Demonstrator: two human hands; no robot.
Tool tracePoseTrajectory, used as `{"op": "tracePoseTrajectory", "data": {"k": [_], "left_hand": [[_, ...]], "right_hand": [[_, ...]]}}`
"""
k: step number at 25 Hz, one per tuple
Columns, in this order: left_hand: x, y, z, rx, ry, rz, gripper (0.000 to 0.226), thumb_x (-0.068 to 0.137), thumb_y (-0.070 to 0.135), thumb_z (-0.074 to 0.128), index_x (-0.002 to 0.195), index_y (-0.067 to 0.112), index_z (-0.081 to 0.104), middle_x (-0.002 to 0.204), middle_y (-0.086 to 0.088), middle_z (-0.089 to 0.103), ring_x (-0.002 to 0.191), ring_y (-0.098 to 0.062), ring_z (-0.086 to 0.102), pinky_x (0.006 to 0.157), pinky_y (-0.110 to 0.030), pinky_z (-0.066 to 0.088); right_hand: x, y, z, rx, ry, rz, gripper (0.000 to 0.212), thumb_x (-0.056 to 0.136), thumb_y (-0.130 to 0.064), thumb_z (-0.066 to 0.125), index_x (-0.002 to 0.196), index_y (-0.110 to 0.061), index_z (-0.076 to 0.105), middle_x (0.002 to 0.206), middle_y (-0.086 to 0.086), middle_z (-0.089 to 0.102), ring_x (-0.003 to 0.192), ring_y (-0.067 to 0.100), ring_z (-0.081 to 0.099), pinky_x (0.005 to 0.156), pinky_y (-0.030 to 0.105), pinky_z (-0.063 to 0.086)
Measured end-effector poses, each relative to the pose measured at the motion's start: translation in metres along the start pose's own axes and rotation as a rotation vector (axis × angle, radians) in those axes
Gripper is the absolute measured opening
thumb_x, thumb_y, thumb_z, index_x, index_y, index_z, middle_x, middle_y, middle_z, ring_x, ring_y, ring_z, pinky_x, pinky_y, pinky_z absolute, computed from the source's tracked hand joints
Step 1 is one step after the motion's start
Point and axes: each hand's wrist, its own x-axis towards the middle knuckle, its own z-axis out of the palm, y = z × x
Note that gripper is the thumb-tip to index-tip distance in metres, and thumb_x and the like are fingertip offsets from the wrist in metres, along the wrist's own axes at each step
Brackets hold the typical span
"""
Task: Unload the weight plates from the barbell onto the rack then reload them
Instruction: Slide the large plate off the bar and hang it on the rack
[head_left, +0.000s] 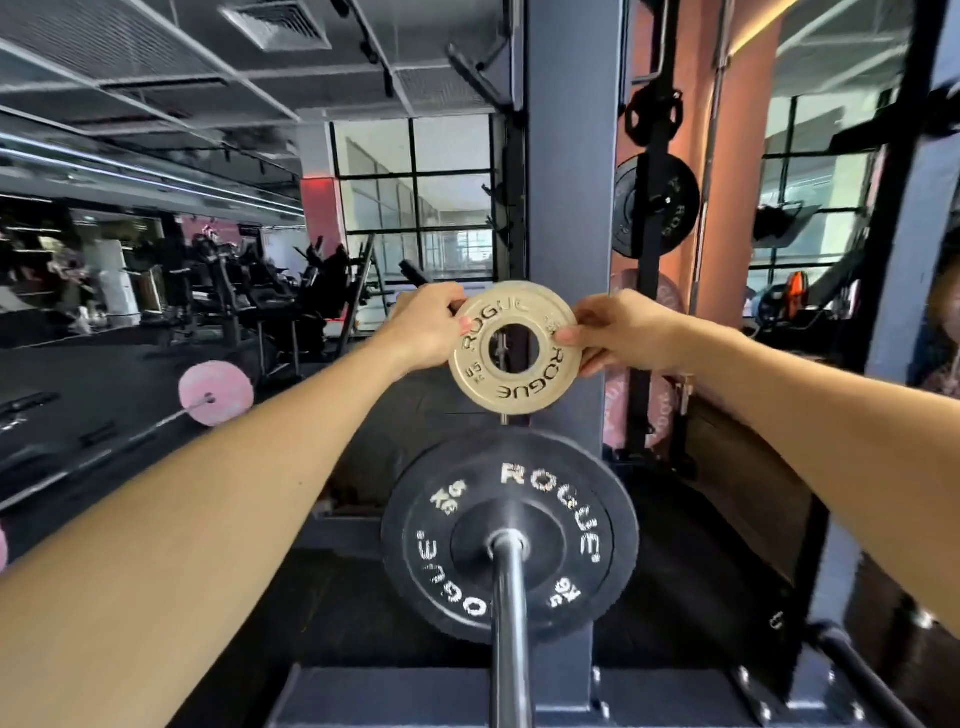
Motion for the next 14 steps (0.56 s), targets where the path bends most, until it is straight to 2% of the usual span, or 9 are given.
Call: {"op": "tracePoseTrajectory", "data": {"k": [2,5,7,10,14], "left_hand": [[0.049,0.028,-0.04,0.035,0.012,0.006,0.017,0.098,0.021,0.058,0.112,0.016,0.065,0.107,-0.002,0.066,0.102,-0.022,0.059,0.08,-0.027,0.039],[0.113,0.07,-0.099,0.056,0.023,0.002,0.019,0.097,0.02,0.059,0.115,0.017,0.065,0.107,0.001,0.062,0.102,-0.02,0.055,0.082,-0.025,0.036],[0.157,0.102,-0.143,0.054,0.04,-0.016,0.014,0.097,0.02,0.06,0.11,0.018,0.065,0.109,-0.003,0.065,0.105,-0.024,0.057,0.084,-0.026,0.038],[0.209,0.148,-0.207,0.027,0.05,-0.038,0.018,0.097,0.018,0.061,0.114,0.015,0.066,0.115,-0.008,0.068,0.108,-0.026,0.06,0.09,-0.028,0.043],[0.237,0.192,-0.258,0.03,0.064,-0.049,0.024,0.096,0.018,0.062,0.12,0.016,0.066,0.117,-0.008,0.068,0.105,-0.024,0.059,0.085,-0.024,0.036]], "right_hand": [[0.036,-0.038,-0.045,0.009,-0.009,-0.003,0.009,0.092,-0.016,0.064,0.088,-0.009,0.059,0.094,0.021,0.07,0.081,0.031,0.071,0.062,0.025,0.061],[0.08,-0.096,-0.106,-0.015,-0.021,-0.012,0.009,0.092,-0.017,0.064,0.089,-0.009,0.06,0.086,0.014,0.071,0.07,0.019,0.073,0.06,0.023,0.059],[0.111,-0.142,-0.153,-0.025,-0.026,-0.027,0.011,0.092,-0.018,0.065,0.088,-0.009,0.06,0.081,0.01,0.071,0.066,0.015,0.072,0.06,0.022,0.059],[0.143,-0.208,-0.214,-0.014,-0.013,-0.041,0.01,0.091,-0.02,0.065,0.092,-0.01,0.061,0.083,0.01,0.072,0.069,0.017,0.073,0.061,0.023,0.059],[0.154,-0.264,-0.259,-0.041,-0.021,-0.06,0.01,0.092,-0.021,0.064,0.093,-0.012,0.061,0.089,0.012,0.073,0.076,0.02,0.074,0.064,0.025,0.06]]}}
